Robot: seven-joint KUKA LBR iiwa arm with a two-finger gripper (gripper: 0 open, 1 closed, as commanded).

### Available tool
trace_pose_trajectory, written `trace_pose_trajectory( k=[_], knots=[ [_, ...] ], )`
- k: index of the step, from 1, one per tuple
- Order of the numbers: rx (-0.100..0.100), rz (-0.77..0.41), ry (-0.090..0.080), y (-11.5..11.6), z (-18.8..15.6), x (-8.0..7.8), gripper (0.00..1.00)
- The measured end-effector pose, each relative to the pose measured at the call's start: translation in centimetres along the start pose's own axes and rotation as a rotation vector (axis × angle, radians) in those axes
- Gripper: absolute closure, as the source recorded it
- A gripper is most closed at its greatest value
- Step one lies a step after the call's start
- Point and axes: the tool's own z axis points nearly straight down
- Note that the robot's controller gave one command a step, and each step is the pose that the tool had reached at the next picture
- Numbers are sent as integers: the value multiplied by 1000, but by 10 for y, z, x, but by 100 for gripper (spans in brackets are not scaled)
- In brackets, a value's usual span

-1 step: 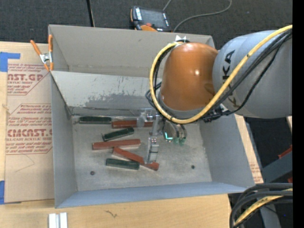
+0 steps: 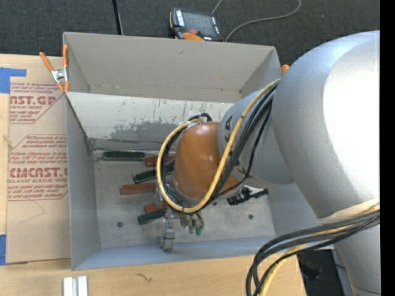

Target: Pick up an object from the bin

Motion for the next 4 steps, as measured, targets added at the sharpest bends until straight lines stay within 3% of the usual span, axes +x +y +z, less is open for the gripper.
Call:
trace_pose_trajectory(
  k=[1,2,3,4],
  knots=[
    [-1,1,-7,-1,-6,-3,100],
    [0,-26,-5,-2,-79,-4,100],
    [3,-174,7,-26,-22,-6,100],
    [2,-173,4,-26,-23,-7,0]
  ],
)
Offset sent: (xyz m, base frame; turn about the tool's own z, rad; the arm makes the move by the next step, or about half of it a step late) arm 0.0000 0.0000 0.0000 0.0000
